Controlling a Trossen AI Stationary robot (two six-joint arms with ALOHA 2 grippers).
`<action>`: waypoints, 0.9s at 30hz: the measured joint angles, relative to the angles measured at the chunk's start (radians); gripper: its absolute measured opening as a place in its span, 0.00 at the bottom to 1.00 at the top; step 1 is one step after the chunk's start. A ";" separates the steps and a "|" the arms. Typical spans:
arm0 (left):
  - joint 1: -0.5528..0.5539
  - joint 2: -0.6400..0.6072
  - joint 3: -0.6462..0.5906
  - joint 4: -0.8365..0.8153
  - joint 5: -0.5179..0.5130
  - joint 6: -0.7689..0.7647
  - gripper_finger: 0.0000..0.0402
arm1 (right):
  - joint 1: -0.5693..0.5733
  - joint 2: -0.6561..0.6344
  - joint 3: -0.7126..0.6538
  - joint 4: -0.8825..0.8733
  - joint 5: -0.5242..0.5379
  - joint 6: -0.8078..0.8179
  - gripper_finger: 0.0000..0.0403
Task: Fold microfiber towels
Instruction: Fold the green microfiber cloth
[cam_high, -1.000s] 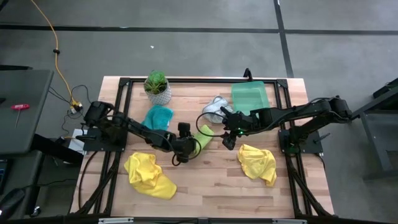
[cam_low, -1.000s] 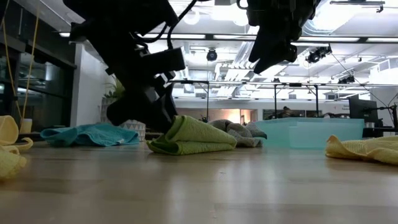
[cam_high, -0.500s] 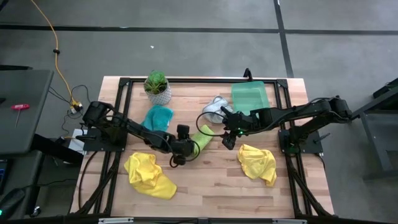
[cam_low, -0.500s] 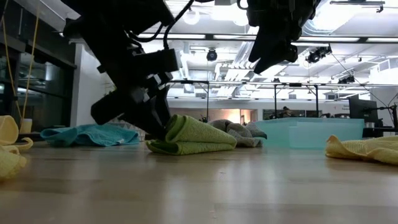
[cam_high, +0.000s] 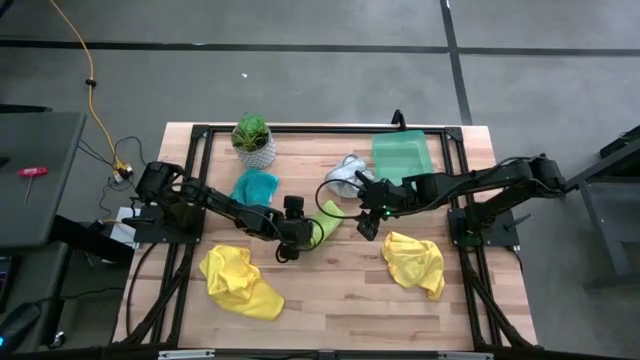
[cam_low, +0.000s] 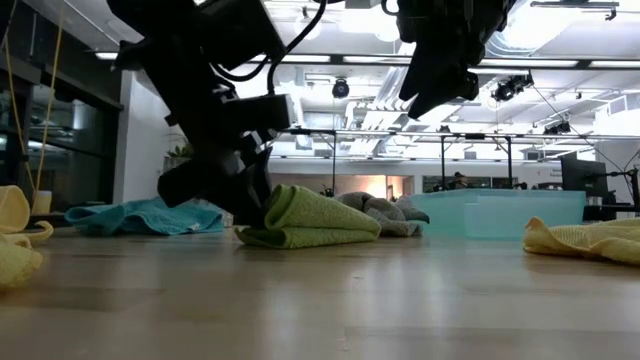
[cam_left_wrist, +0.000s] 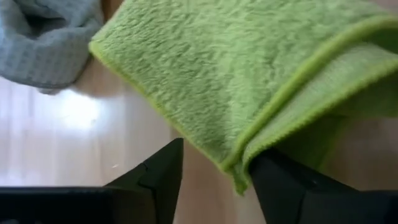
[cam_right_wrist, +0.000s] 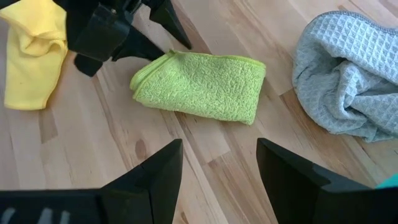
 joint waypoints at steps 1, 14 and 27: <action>0.003 0.000 0.000 0.000 -0.015 0.012 0.37 | 0.000 0.000 0.000 0.000 0.000 0.000 0.49; 0.024 -0.035 0.047 0.000 -0.047 0.134 0.03 | 0.000 0.000 0.000 0.000 0.000 0.012 0.49; -0.015 -0.034 0.169 0.086 0.007 0.281 0.00 | 0.000 0.000 0.000 0.000 0.005 0.016 0.49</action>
